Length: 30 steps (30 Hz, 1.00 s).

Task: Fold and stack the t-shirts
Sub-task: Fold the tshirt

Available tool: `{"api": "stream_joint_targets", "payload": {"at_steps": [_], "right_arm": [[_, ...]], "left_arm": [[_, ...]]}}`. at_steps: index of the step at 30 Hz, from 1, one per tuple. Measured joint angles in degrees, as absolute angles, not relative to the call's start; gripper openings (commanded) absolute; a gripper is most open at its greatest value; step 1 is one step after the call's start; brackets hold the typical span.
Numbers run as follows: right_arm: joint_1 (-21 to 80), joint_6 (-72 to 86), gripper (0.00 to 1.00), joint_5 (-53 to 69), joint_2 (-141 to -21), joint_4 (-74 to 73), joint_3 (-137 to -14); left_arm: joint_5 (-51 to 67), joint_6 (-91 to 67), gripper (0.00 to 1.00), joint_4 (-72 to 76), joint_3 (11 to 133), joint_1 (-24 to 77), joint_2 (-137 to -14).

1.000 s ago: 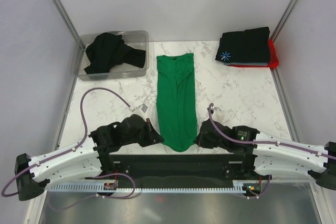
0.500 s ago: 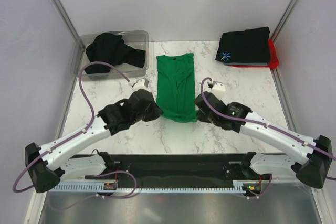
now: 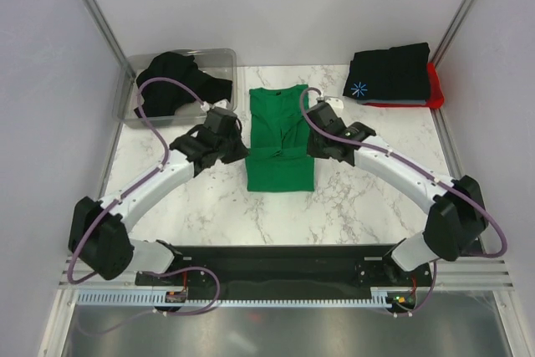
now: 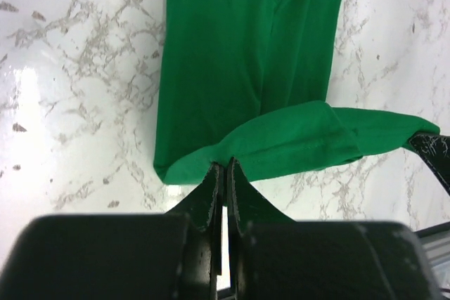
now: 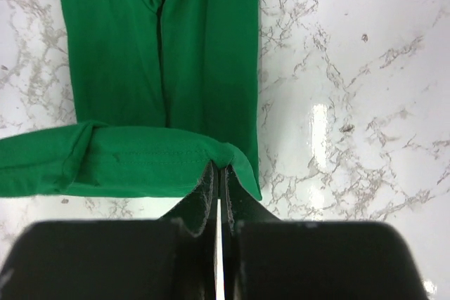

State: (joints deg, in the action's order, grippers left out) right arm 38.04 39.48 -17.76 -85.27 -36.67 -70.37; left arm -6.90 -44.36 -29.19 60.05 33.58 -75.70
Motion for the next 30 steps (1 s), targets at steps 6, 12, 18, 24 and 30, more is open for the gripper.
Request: {"api": "stream_joint_targets", "payload": {"at_steps": [6,12,18,24,30], "right_arm": [[35.0,36.6,0.0,-14.9,-91.7,-34.7,-72.7],[32.3,34.6,0.0,-12.7,-97.4,-33.2,-76.0],[30.1,33.6,0.37,-11.0,-103.9,-32.7,-80.9],[25.8,31.2,0.66,-7.5,-117.6,-35.8,-99.3],[21.2,29.0,0.66,-5.5,-120.1,-40.3,-112.3]], "left_arm": [[-2.7,-41.5,0.02,-26.0,63.0,29.7,-84.5],[0.8,-39.7,0.02,-24.2,65.7,26.3,-91.0],[5.3,-38.0,0.18,-23.7,73.6,24.0,-100.2],[11.7,-37.4,0.54,-29.4,91.3,19.9,-116.0],[13.6,-37.5,0.55,-37.0,100.1,17.0,-116.7]]}}
